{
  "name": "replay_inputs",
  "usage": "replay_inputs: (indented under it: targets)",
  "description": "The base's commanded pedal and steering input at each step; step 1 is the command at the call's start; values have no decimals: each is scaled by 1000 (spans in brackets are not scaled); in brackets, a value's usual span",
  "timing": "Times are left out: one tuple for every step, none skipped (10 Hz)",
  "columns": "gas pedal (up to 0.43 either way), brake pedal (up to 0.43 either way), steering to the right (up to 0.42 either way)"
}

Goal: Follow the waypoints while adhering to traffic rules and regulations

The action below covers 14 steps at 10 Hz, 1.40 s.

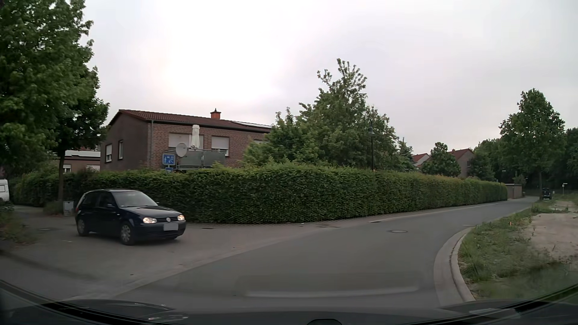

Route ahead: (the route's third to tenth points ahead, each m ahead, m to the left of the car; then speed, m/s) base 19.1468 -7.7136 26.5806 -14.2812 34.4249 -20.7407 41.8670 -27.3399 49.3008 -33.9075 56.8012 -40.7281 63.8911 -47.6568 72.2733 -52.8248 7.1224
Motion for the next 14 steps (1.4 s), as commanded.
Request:
replay_inputs:
  targets:
    - [138,0,174]
    - [138,0,181]
    - [138,0,189]
    - [138,0,194]
    - [138,0,197]
    - [138,0,198]
    - [150,0,198]
    - [150,0,198]
    - [150,0,197]
    - [150,0,196]
    - [150,0,193]
    - [157,0,189]
    - [157,0,186]
    - [157,0,182]
